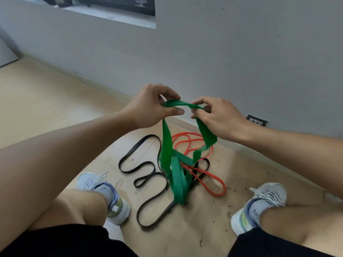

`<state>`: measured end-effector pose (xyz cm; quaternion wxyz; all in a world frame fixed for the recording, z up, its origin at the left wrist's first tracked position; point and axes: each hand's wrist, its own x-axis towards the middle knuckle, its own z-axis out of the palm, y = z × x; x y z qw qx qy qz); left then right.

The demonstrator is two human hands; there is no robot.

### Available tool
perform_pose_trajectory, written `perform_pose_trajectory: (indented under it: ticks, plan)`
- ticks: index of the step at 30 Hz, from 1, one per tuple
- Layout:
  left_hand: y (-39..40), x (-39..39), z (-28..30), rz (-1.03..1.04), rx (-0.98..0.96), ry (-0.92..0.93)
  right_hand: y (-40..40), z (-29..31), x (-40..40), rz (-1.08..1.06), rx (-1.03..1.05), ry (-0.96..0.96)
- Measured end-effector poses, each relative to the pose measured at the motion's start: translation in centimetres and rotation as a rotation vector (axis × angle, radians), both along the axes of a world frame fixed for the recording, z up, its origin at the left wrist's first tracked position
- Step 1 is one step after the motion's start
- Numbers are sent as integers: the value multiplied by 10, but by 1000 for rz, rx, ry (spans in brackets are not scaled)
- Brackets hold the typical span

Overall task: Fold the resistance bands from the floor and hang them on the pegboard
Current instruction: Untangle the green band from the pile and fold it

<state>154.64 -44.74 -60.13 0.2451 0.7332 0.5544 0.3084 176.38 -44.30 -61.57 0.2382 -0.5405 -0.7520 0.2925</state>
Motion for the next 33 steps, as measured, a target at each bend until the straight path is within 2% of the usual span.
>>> perform_pose_trajectory:
  ticks: [2, 4, 7, 10, 16, 19, 22, 24, 27, 30, 33]
  plan:
    - [-3, 4, 4, 17, -26, -148, -2, -1, -1, 68, -177, 42]
    - [-7, 6, 7, 4, -53, -220, -6, -4, 1, 165, -400, 134]
    - [-12, 7, 10, -38, -97, -270, -8, -11, 6, 230, -544, 246]
    - [-14, 6, 15, -68, -157, -405, -8, -18, 7, 222, -541, 238]
    - [-21, 21, 34, -156, -216, -790, -27, -40, -16, 394, -411, -65]
    - [-25, 26, 47, -170, -230, -936, -24, -49, -25, 347, -334, -158]
    - [-17, 11, 51, -57, -198, -983, -14, -51, -24, 209, -330, -122]
    - [-6, -11, 47, 99, -178, -975, -6, -46, -18, 67, -277, -93]
    - [5, -43, 32, 261, -165, -857, 3, -30, -11, -42, -126, -40]
    - [6, -55, 14, 243, -271, -689, 5, -14, -10, -69, -18, 69]
    - [-2, -47, 3, 105, -362, -324, 2, -3, -11, 5, 30, 63]
